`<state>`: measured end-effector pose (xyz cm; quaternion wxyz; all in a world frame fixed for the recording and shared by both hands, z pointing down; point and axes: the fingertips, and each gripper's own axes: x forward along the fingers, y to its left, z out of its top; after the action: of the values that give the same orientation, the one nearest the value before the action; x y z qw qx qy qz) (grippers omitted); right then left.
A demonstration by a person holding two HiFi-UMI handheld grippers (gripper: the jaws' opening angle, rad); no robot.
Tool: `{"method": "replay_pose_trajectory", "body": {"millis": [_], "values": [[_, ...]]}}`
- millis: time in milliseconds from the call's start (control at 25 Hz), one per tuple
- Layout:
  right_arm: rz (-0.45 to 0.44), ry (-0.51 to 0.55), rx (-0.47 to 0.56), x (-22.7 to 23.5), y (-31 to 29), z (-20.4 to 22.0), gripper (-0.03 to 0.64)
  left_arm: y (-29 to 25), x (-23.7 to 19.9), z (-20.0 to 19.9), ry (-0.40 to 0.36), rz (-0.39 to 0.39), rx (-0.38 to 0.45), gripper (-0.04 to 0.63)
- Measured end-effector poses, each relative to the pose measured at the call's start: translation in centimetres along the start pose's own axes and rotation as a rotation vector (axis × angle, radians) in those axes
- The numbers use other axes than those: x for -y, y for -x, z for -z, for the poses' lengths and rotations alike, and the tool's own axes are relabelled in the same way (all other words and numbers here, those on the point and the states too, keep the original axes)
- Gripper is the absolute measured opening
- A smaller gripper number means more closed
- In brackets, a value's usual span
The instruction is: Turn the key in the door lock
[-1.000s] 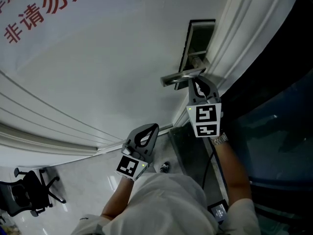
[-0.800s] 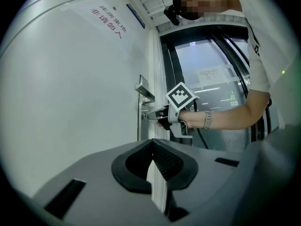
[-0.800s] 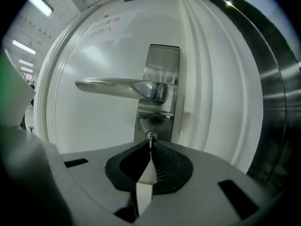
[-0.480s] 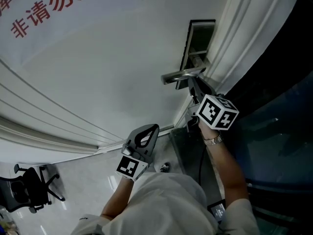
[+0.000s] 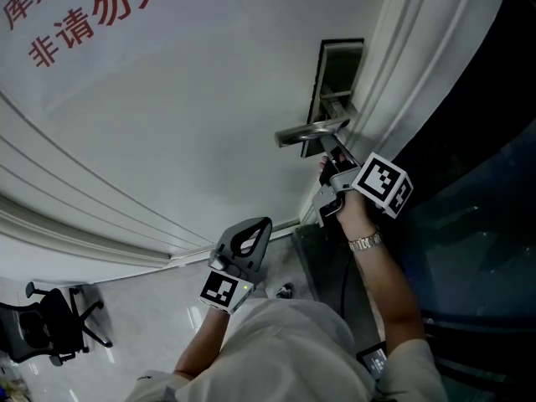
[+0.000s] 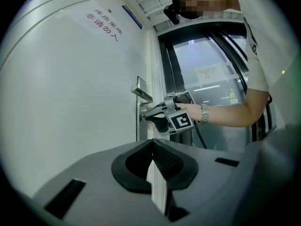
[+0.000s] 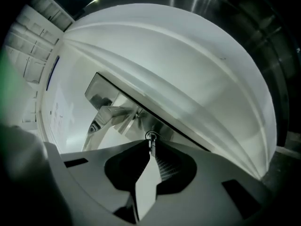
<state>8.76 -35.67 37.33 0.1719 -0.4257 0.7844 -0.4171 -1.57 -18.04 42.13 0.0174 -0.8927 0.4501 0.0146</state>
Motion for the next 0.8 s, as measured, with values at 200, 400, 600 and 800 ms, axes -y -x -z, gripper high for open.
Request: {"method": "replay_pose_trajectory", "body": {"millis": [200,400,600,800], "values": [[-0.002,0.258,-0.069,-0.6,0.2,0.4,0.095,0.1,0.0,0.2,0.006,-0.006,-0.015,0.003],[0.039,0.608,-0.081,-1.3,0.5,0.6,0.139,0.1,-0.1,0.2,0.002,-0.009,-0.012,0.003],[0.159,1.151,-0.024,-2.4,1.4,0.1,0.141,0.1,0.0,0.5,0.013,-0.004,-0.014,0.004],[0.272,1.634,-0.053,-2.7,1.5,1.0,0.141,0.2,-0.1,0.5,0.016,-0.006,-0.016,0.003]]}}
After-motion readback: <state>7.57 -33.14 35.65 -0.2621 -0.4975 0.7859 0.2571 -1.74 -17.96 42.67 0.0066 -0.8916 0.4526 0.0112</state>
